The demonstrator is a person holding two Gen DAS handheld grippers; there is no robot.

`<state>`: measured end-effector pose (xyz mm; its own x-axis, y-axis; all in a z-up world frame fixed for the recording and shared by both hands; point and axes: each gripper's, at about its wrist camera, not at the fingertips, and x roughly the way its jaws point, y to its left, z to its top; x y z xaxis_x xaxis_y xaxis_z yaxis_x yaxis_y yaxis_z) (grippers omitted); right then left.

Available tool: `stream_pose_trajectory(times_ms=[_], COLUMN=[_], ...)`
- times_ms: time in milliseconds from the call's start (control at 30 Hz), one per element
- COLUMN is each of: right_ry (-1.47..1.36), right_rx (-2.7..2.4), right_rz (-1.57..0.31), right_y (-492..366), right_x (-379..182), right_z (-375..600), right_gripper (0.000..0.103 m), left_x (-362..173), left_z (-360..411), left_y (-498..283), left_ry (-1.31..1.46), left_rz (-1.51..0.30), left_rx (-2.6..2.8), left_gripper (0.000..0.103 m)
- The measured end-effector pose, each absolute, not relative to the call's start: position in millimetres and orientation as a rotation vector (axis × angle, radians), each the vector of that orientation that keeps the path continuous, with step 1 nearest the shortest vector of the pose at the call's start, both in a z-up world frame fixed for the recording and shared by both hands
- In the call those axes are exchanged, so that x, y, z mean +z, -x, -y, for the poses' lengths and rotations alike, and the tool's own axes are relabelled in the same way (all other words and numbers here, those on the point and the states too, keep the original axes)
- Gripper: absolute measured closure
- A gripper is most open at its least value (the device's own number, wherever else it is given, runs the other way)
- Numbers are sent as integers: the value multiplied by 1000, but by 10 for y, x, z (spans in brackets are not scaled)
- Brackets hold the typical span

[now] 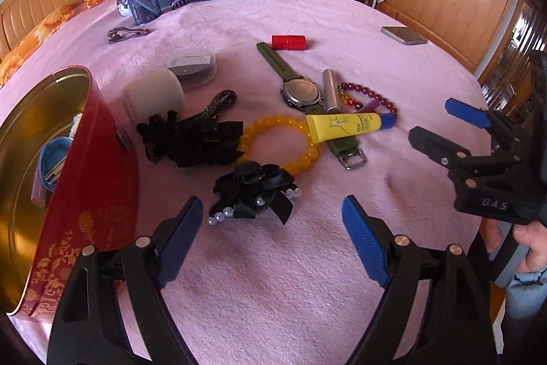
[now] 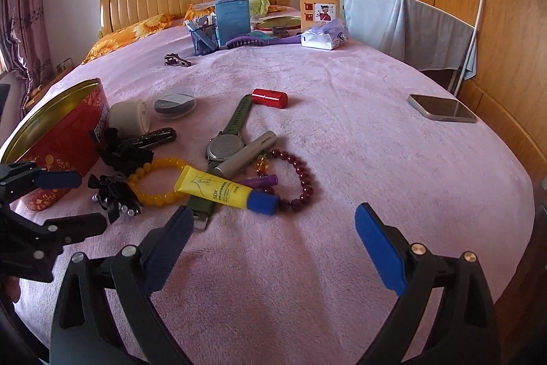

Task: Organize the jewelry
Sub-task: 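Move both open grippers back toward the items on the bed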

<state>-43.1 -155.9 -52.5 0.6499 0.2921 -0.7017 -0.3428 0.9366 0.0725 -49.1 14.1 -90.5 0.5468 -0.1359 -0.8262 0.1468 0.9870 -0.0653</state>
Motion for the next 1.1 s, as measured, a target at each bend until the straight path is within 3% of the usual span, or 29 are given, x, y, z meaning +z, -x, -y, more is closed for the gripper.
stream_pose_trajectory(times_ms=[233,267,300,900,933,1000,1067,1100], right_ry=[59,57,54,231,242,261,245,242], right_rx=[382,382,381,441,473,545,584,582], right_rz=[-775,-774,-774,-855,-885,-915,-924,-926], right_y=[454,455,456,45,40,106,177,197], right_x=[-509,-506,-508,-840,-885,-932,-930,-931], right_z=[1608,1613,1620,951,905,841,820,816], right_gripper=[7,7,7,9,15,54,70,71], left_x=[-1138,-1155,-1177,-835,-827,-814,-810,-812], left_z=[-182,-193,-201,-334,-349,-358,-382,-387], left_y=[280,275,266,552,565,588,603,605], left_ry=[47,54,56,60,61,56,63,69], left_rz=[-1021,-1022,-1038,-947,-945,-936,-929,-926], left_rx=[-106,-99,-100,-121,-123,-120,-125,-127], left_gripper=[21,23,32,32,32,32,32,32])
